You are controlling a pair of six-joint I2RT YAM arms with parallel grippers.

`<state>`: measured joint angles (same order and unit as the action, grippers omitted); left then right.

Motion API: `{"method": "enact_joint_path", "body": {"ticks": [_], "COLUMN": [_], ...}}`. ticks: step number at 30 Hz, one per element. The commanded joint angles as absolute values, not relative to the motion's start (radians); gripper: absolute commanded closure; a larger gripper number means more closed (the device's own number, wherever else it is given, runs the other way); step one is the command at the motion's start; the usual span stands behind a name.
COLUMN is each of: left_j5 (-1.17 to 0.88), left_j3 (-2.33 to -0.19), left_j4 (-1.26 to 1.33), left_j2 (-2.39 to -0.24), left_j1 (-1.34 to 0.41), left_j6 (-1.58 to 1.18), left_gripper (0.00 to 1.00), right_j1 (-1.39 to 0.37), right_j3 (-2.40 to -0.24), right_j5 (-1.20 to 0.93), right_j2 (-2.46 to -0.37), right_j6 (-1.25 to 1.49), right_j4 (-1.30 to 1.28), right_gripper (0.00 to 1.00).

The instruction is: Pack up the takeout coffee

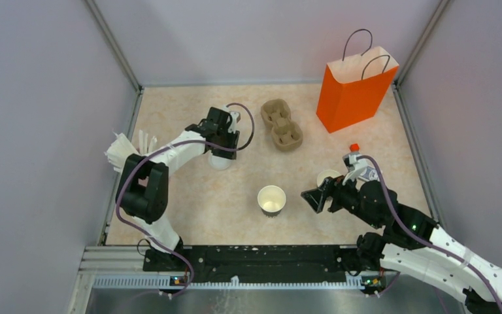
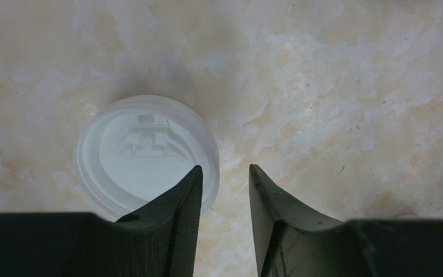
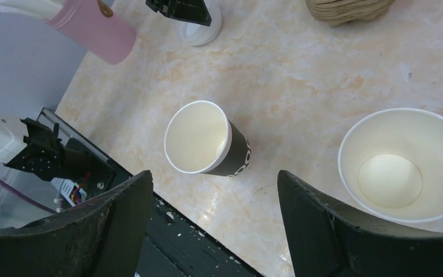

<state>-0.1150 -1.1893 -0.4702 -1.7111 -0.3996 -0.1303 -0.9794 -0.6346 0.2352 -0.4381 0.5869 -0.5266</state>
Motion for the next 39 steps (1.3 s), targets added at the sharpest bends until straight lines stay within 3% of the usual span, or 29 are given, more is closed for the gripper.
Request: {"method": "enact_joint_path", "body": {"ticks": [1, 13, 18, 25, 28, 30, 39], "left_j5": [-0.110, -0.105, -0.119, -0.132, -0.133, -0.135, -0.126], "left_j3": [-1.229, -1.239, -1.242, -1.278, -1.282, -1.283, -1.291], "left_j4": [-0.439, -0.459, -0.459, -0.504, -0.514, -0.518, -0.526], "left_j2": [-1.731, -1.746, -1.744, -1.754, -1.752, -1.754, -1.768], "left_j1": [-0.394, -0.393, -0.395, -0.395, -0.395, -0.395, -0.395], "left_j6": [-0.114, -0.118, -0.120, -0.145, -0.145, -0.135, -0.122], "left_gripper": [0.60, 0.85, 1.00, 1.00, 0.90, 1.00, 0.99], "right_j1": [-0.988, -0.987, -0.987, -0.987, -0.988, -0.988, -0.987], "right_j3": [-0.641, -0.638, -0.634, -0.634, -0.631, -0.629, -0.631], "right_j5": [0.255, 0.264, 0.267, 0.275, 0.278, 0.279, 0.282], "right_j2": [-0.430, -0.422, -0.416, -0.416, -0.418, -0.417, -0.419], "right_j6": [0.586, 0.594, 0.596, 0.595, 0.599, 0.602, 0.602], "right_j4": [-0.537, -0.559, -0.565, -0.570, -0.570, -0.570, -0.570], "right_gripper": [0.22, 0.22, 0.23, 0.23, 0.23, 0.23, 0.23]}}
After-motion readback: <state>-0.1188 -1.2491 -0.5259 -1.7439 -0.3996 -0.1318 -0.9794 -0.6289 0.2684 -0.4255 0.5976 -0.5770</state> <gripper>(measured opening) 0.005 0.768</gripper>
